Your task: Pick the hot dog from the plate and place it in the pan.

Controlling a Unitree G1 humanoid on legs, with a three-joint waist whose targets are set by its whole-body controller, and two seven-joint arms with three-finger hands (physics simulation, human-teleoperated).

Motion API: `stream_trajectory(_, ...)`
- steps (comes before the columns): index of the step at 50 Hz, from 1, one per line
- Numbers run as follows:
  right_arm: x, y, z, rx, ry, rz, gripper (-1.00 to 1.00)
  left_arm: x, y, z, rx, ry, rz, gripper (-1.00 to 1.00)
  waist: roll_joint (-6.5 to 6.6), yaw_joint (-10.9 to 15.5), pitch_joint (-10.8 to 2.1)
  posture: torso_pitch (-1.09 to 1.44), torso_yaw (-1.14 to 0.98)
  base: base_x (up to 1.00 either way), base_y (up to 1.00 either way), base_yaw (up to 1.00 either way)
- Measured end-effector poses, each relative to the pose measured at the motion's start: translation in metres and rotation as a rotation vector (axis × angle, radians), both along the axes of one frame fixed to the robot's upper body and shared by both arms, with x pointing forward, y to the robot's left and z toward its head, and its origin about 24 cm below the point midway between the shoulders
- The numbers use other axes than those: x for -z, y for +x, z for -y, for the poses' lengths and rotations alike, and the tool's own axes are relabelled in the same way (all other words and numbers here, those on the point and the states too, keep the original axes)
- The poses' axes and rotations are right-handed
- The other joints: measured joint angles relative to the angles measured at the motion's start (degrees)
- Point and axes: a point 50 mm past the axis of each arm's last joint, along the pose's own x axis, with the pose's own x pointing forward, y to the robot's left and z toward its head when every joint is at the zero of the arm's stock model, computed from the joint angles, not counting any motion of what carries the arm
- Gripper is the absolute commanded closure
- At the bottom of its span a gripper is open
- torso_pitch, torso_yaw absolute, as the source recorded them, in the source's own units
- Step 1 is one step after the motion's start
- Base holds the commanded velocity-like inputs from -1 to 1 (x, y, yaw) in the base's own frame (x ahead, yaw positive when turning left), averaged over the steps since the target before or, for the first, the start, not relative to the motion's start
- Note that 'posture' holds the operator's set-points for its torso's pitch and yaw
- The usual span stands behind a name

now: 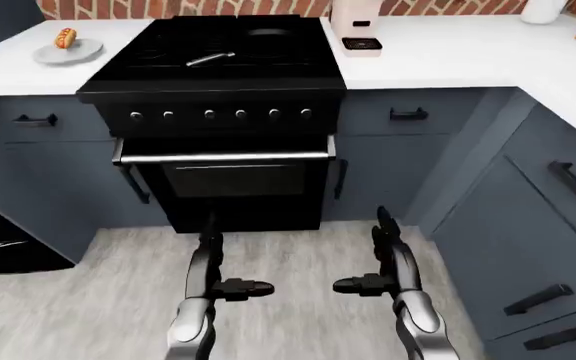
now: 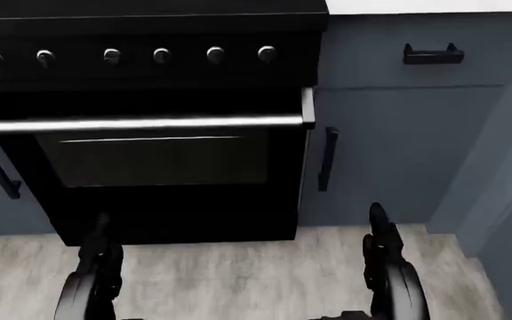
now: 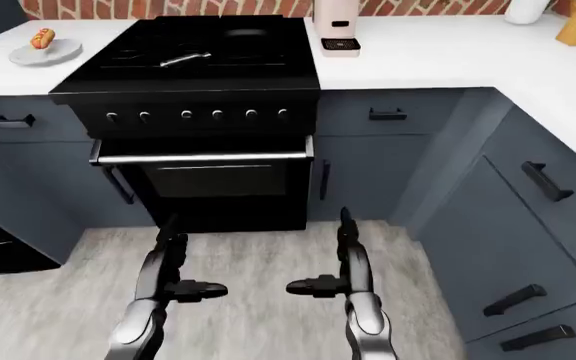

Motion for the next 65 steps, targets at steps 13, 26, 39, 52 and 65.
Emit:
stream_trajectory(13,-0.012,0.002,0.003,0.029,-0.013,0.085,-1.0,-0.014,0.006,-0.003,-0.014,-0.019,0.102,-1.0,-0.26,0.4,-3.2,0.0,0.0,0.0,0.0,0.0)
stream_trajectory(26,-0.04,0.003,0.005,0.031,-0.039,0.15,-1.0,-0.033,0.007,-0.003,-0.027,-0.018,0.126,-1.0,-0.24,0.53,-4.02,0.0,0.0,0.0,0.0,0.0)
stream_trajectory(39,-0.092,0.023,0.005,0.041,-0.06,0.188,-1.0,-0.076,0.022,-0.006,-0.051,-0.021,0.159,-1.0,-0.31,0.51,-3.87,0.0,0.0,0.0,0.0,0.0)
stream_trajectory(52,-0.16,0.028,0.005,0.016,-0.088,0.223,-1.0,-0.13,0.034,-0.002,-0.037,0.019,0.2,-1.0,-0.39,0.64,-3.67,0.0,0.0,0.0,0.0,0.0)
stream_trajectory(65,-0.188,0.036,0.01,0.019,-0.073,0.219,-1.0,-0.181,0.045,0.001,-0.024,0.02,0.248,-1.0,-0.13,0.74,-3.08,0.0,0.0,0.0,0.0,0.0)
